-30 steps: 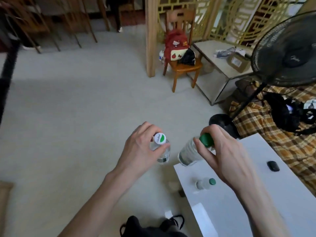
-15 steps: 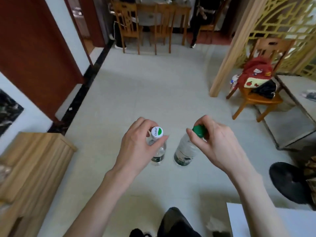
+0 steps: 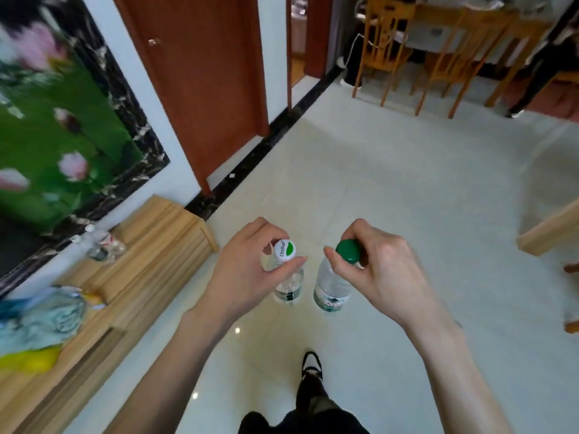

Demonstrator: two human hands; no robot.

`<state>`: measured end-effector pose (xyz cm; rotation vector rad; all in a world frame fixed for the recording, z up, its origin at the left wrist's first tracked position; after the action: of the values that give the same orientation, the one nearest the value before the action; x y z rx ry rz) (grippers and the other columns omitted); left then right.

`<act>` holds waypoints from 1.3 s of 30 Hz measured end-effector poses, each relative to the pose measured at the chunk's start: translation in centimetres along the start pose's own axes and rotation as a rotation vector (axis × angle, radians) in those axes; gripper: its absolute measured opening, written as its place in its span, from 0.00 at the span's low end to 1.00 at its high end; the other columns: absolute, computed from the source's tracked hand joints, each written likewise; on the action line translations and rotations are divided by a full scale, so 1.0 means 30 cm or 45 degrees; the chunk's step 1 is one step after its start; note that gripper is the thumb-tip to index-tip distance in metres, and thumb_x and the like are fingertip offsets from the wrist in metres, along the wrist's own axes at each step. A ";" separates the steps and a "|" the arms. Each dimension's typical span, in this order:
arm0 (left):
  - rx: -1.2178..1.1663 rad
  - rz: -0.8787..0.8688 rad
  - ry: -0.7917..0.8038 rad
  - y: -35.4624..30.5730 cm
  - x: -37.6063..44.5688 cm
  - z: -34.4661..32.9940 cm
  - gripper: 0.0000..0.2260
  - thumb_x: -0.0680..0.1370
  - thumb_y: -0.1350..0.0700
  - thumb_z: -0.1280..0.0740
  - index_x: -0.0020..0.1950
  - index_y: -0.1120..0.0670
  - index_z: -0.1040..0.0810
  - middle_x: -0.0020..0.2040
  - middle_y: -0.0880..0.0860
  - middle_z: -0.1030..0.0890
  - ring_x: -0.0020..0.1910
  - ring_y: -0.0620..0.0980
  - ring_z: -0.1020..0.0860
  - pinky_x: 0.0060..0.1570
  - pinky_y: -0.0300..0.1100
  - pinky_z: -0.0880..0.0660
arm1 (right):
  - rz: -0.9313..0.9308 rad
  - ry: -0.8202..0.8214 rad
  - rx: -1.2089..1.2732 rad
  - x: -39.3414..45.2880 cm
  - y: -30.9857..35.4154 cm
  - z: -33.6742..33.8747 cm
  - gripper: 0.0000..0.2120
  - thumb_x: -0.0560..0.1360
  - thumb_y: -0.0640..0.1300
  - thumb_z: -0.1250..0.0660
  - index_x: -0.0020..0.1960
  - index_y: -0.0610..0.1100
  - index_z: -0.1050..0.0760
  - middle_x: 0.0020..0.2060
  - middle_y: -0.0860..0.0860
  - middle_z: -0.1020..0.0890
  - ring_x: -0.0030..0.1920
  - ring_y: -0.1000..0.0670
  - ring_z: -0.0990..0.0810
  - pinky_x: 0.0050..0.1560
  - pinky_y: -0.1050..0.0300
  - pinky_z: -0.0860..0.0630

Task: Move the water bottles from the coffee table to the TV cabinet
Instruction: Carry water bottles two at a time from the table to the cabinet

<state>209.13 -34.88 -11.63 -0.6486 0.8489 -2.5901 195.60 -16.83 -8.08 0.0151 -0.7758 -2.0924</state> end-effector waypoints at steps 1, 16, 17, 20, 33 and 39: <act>0.015 0.004 -0.039 0.022 0.032 0.008 0.12 0.75 0.40 0.26 0.50 0.45 0.24 0.45 0.40 0.25 0.45 0.44 0.24 0.44 0.34 0.28 | 0.039 0.024 0.017 0.059 -0.009 -0.015 0.14 0.76 0.59 0.32 0.44 0.50 0.30 0.28 0.58 0.30 0.31 0.52 0.28 0.31 0.56 0.29; 0.159 0.400 -0.496 0.384 0.247 0.206 0.12 0.77 0.43 0.25 0.51 0.47 0.23 0.46 0.43 0.24 0.45 0.46 0.24 0.42 0.35 0.27 | 0.537 0.488 0.108 0.813 0.126 -0.365 0.14 0.76 0.62 0.34 0.46 0.53 0.31 0.32 0.56 0.26 0.32 0.55 0.26 0.32 0.63 0.34; 0.165 0.419 -0.510 0.420 0.257 0.225 0.12 0.77 0.43 0.25 0.51 0.48 0.22 0.46 0.43 0.24 0.45 0.45 0.24 0.42 0.33 0.28 | 0.555 0.511 0.120 0.854 0.148 -0.397 0.14 0.76 0.61 0.34 0.45 0.53 0.31 0.32 0.56 0.26 0.32 0.55 0.25 0.31 0.63 0.33; 0.206 0.459 -0.560 0.536 0.287 0.285 0.12 0.77 0.44 0.25 0.51 0.49 0.22 0.46 0.43 0.25 0.45 0.45 0.25 0.43 0.35 0.28 | 0.604 0.563 0.138 0.971 0.221 -0.497 0.14 0.77 0.61 0.32 0.43 0.54 0.32 0.30 0.56 0.27 0.31 0.55 0.27 0.30 0.62 0.34; 0.218 0.598 -0.685 1.102 0.424 0.598 0.12 0.77 0.40 0.27 0.51 0.45 0.24 0.46 0.41 0.27 0.42 0.43 0.26 0.39 0.34 0.29 | 0.756 0.610 -0.081 1.399 0.564 -0.961 0.15 0.75 0.68 0.39 0.45 0.58 0.35 0.30 0.61 0.27 0.30 0.59 0.27 0.30 0.62 0.37; 0.277 0.733 -0.663 1.352 0.450 0.701 0.12 0.77 0.40 0.28 0.53 0.43 0.25 0.47 0.39 0.29 0.41 0.40 0.26 0.39 0.31 0.30 | 0.787 0.667 -0.104 1.564 0.707 -1.159 0.13 0.76 0.67 0.37 0.46 0.58 0.33 0.32 0.63 0.27 0.32 0.62 0.28 0.29 0.62 0.39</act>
<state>215.65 -81.68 -17.49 -0.8164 0.4798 -1.8408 192.35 -78.72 -12.40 0.2391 -0.3147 -1.4321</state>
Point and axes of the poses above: each hand's wrist, its own x-axis towards the middle knuckle, its own z-axis out of the back of the hand, y = z × x, the point moved 2 cm from there along x, towards the middle knuckle
